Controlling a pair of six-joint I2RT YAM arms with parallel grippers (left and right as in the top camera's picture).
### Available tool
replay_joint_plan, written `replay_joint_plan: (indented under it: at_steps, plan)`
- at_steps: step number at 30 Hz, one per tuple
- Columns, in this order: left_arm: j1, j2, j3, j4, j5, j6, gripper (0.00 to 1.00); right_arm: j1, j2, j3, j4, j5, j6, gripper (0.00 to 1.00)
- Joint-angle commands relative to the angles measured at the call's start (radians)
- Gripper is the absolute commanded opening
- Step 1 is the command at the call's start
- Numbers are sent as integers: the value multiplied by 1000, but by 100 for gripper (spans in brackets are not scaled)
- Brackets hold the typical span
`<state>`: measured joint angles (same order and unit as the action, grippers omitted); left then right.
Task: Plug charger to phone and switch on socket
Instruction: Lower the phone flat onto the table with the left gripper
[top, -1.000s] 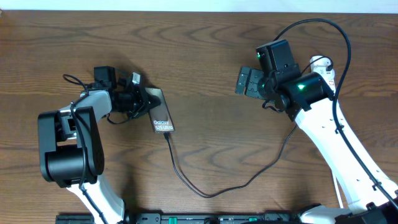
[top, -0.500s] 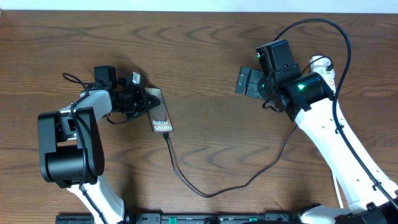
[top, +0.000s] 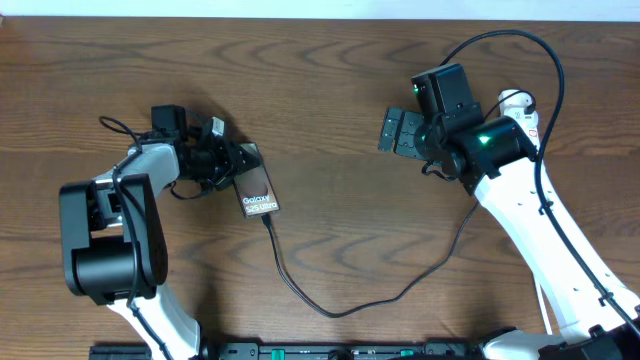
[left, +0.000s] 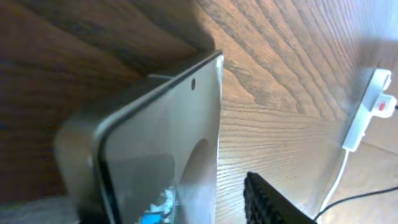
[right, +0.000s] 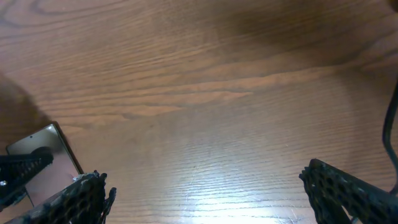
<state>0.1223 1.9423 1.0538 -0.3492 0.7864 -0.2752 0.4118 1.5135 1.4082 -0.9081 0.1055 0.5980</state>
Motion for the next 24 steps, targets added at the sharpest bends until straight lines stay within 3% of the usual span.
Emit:
replay_joint_plan:
  at_steps: [1, 11, 16, 21, 23, 24]
  plan:
    - [2, 9, -3, -51, -196, 13, 54, 2, -9, 11, -2, 16, -8, 99]
    - [3, 9, -3, -195, -473, 13, 57, 2, -9, 11, -2, 16, -8, 99]
    - [3, 9, -3, -235, -530, 13, 59, 2, -9, 11, -2, 16, -8, 99]
    - [3, 9, -3, -245, -534, 13, 79, 2, -9, 11, -3, 16, -8, 99]
    - [3, 8, -3, -245, -534, 13, 93, 2, -9, 11, -5, 16, -8, 99]
    - [3, 5, -1, -246, -533, 13, 93, 2, -9, 11, -6, 16, -8, 99]
